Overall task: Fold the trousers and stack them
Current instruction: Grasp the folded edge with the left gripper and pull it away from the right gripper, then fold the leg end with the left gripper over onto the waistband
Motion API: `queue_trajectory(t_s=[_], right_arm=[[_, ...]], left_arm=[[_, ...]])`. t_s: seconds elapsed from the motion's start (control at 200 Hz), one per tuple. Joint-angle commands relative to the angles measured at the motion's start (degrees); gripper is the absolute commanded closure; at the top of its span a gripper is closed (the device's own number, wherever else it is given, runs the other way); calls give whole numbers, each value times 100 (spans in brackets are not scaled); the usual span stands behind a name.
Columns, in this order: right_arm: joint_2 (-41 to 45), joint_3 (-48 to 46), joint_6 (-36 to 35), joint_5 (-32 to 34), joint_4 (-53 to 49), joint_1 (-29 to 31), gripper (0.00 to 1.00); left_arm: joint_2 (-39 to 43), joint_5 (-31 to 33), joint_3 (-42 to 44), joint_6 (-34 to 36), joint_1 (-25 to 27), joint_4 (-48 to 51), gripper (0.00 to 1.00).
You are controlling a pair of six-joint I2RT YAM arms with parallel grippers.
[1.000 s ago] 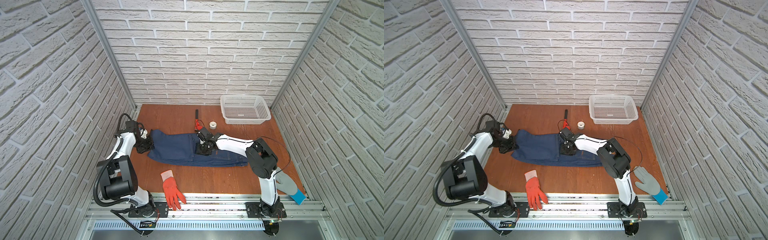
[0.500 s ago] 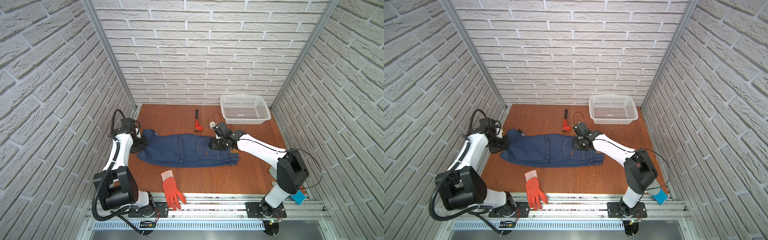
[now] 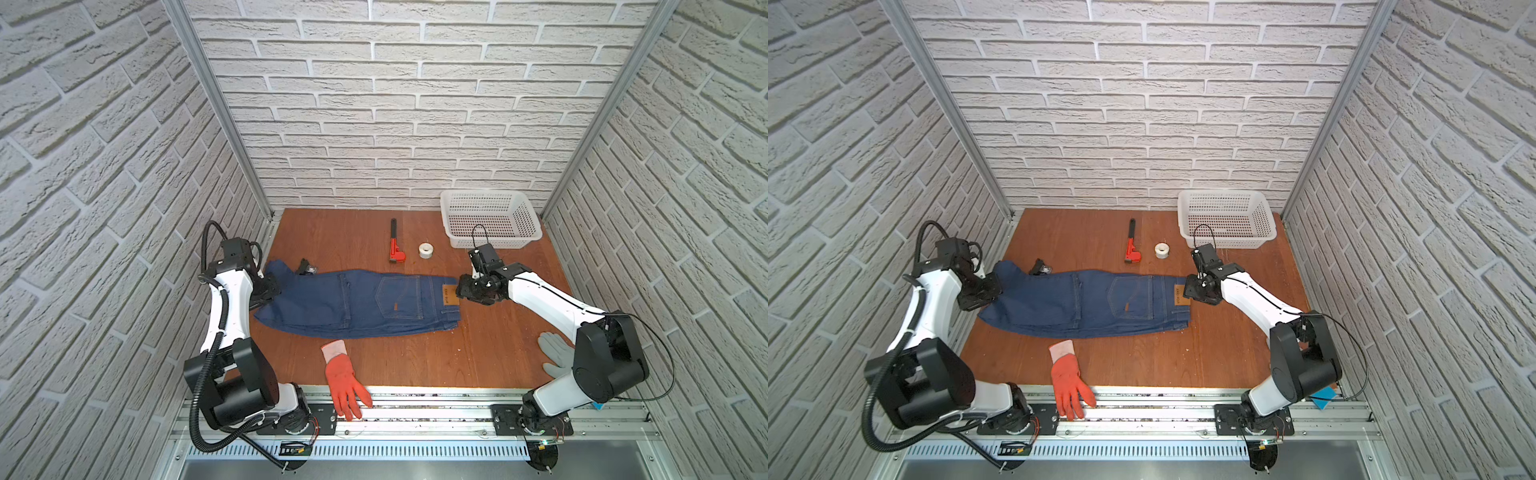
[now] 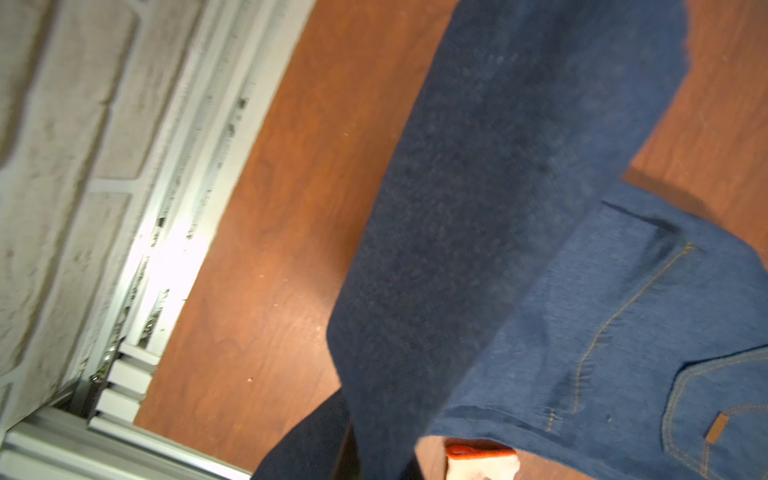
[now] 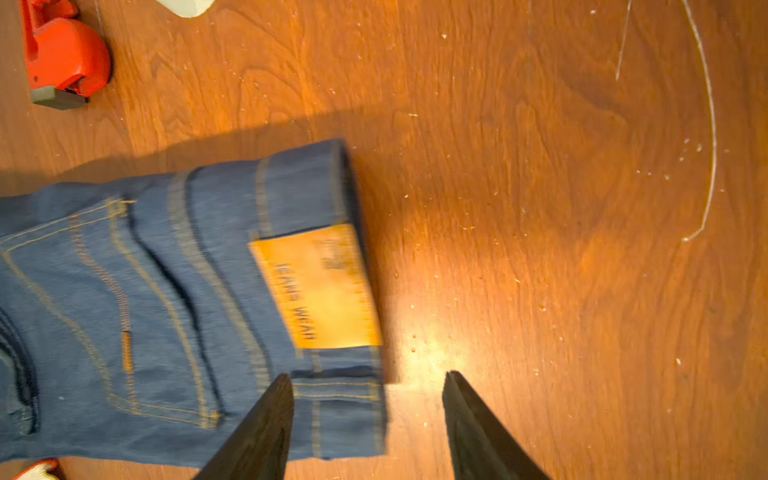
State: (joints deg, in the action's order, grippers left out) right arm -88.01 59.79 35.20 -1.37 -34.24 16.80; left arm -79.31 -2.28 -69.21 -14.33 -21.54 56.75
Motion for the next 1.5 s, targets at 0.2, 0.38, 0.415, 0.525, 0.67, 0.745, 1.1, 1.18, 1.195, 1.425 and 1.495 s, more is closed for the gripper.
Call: queue_trajectory(t_s=[0.2,0.38,0.415,0.525,0.67,0.745,1.1,1.18,1.195,1.425,1.495], right_arm=[[-175,-332,-301,-552,616,-183,40],[-489,-506,-281,-1279,1234,-185,41],[-572,-542,-257,-1394,1343,-177,41],[-842,-606,-234,-1701,1600,-152,42],[-1140,-608,-277,-1907,1770,-56,42],[-1250,-621,-264,-1998,1861,-24,43],[-1438,-621,-294,-2210,1956,76,59],[-1447,-601,-316,-2244,1938,120,62],[-1452,-594,-325,-2247,1932,126,62],[-1491,-554,-321,-2268,1912,257,66],[-1515,-556,-313,-2281,1938,288,66]], left_arm=[[521,-789,-116,-29,252,77,100],[815,-1111,45,-344,828,108,100],[866,-1166,69,-432,983,100,100],[1027,-1226,101,-801,1390,2,100],[1102,-1160,129,-1375,2209,-250,100],[1077,-1058,118,-1677,2650,-411,100],[484,-517,-55,-2669,4609,-1466,100],[158,-425,-243,-2716,4972,-1642,100],[94,-416,-282,-2723,5042,-1666,100],[-981,-370,-731,-2951,5793,-2209,100],[-1336,-352,-926,-2975,5992,-2308,100]])
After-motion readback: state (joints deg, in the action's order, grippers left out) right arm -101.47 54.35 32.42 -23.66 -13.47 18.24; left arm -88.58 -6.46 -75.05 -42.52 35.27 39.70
